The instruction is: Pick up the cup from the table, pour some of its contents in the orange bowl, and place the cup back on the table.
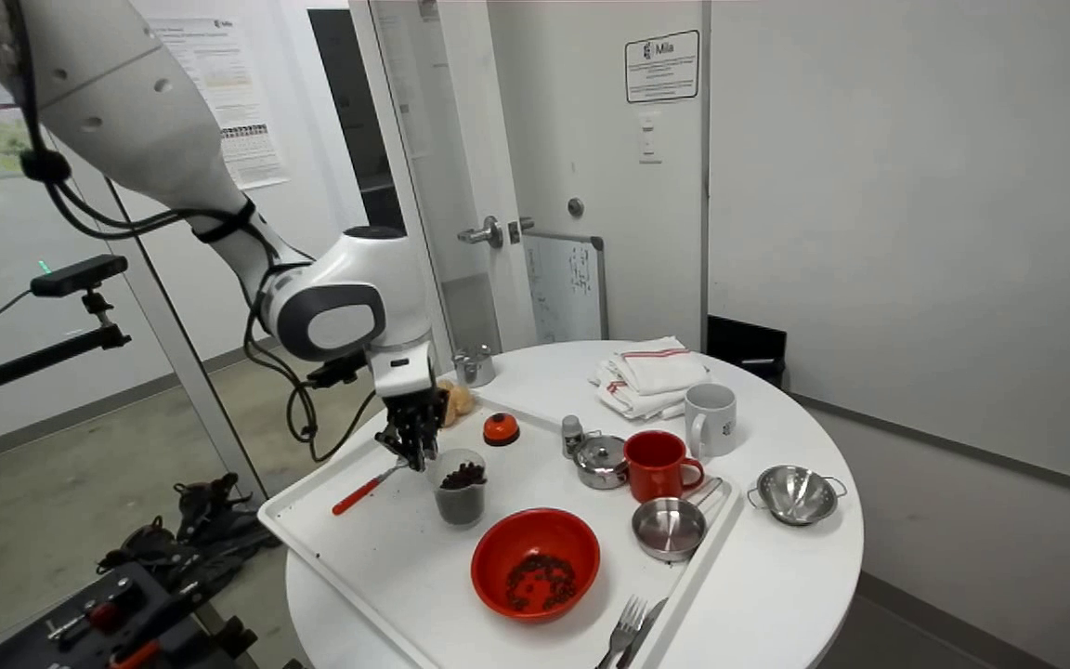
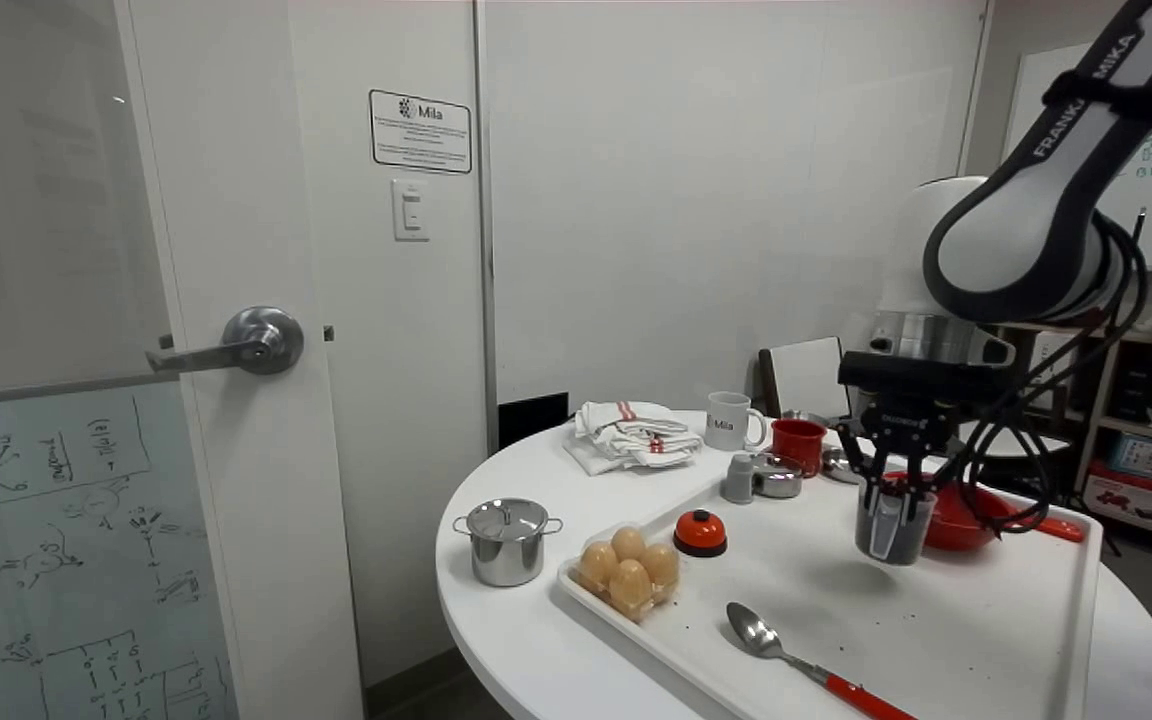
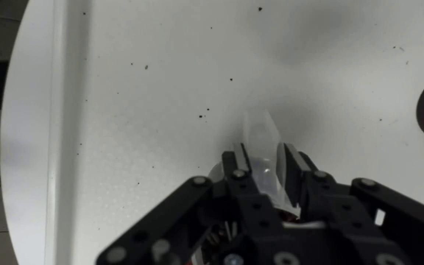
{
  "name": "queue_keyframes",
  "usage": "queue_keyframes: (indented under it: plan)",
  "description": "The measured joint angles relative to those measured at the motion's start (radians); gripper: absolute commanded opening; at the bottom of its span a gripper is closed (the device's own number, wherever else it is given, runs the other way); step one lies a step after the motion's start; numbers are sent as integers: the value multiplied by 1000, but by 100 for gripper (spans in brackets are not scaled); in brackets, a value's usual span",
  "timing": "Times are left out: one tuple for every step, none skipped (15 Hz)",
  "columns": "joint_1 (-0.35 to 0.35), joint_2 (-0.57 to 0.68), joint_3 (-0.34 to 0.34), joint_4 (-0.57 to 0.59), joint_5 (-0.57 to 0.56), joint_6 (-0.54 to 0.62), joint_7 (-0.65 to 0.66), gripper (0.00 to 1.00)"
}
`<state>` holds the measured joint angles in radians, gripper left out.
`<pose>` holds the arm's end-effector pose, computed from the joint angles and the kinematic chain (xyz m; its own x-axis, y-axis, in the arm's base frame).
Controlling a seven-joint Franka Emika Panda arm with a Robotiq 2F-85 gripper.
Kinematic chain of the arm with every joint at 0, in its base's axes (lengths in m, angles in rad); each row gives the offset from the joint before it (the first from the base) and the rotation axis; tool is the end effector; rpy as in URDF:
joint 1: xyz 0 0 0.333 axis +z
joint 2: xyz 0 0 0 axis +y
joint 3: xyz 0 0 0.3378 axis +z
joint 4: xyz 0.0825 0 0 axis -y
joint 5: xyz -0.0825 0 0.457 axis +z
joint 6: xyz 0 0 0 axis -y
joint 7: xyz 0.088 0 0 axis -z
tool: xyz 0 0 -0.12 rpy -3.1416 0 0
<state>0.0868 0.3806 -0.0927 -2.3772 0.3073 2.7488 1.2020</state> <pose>0.5354 -0.0182 0.1030 0.0853 -0.9931 -0.0805 -0.9963 -0.0842 -0.0159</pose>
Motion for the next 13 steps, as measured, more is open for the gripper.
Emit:
queue_keyframes:
  plan:
    - [2, 26, -2, 4, 0, 17, 8, 7]
    - [2, 49, -4, 10, 0, 28, 15, 7]
    - [3, 68, -7, 16, 0, 37, 20, 7]
    - [3, 84, -10, 23, 0, 41, 25, 51]
    - [5, 96, -14, 31, 0, 44, 31, 53]
    - [7, 102, -19, 37, 0, 44, 37, 58]
    - [9, 107, -23, 42, 0, 44, 40, 41]
    - [8, 110, -23, 43, 0, 43, 39, 48]
    - [8, 111, -23, 43, 0, 43, 39, 56]
    - [8, 111, -23, 43, 0, 43, 39, 58]
    - [8, 111, -23, 43, 0, 43, 39, 58]
    - [8, 111, -22, 43, 0, 43, 39, 58]
    - [8, 111, -22, 43, 0, 43, 39, 58]
